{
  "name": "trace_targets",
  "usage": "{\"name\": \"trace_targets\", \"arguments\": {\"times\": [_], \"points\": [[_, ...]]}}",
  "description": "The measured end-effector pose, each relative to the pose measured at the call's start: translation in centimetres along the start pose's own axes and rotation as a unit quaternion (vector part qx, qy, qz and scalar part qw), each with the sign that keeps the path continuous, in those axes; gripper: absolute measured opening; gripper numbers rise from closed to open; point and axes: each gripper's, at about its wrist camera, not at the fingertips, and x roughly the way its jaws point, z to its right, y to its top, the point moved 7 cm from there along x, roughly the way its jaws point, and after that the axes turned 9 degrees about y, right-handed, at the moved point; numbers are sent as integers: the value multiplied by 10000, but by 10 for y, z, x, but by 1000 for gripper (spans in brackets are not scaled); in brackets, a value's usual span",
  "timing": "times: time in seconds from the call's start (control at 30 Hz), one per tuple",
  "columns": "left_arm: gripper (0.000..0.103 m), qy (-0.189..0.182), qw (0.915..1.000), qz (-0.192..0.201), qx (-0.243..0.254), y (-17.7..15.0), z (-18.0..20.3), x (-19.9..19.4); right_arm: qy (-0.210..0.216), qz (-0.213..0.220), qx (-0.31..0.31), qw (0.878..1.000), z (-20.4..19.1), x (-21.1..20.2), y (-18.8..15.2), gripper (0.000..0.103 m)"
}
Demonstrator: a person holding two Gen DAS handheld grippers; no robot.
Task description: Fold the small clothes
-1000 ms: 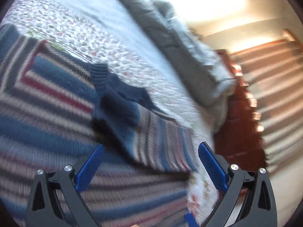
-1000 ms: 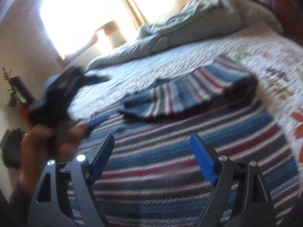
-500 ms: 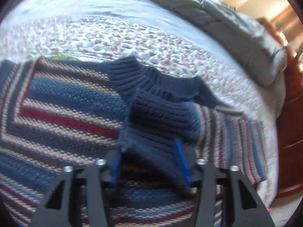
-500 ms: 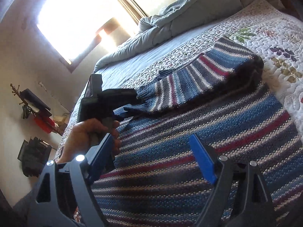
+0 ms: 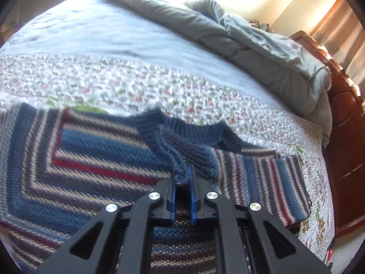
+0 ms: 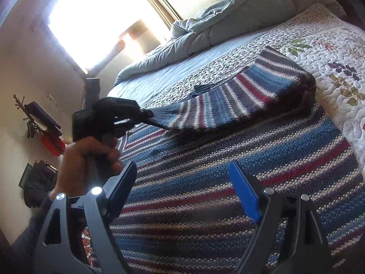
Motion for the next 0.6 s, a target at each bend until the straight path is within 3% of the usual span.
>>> {"name": "trace_targets", "arguments": {"times": [0.3, 0.6], "points": [[9, 38, 9999, -35, -140, 12, -48, -10, 22, -71, -100, 9999, -5, 4, -2, 82], [9, 23, 9976, -426, -547, -14, -89, 18, -40, -84, -171, 9998, -4, 7, -4, 82]]}}
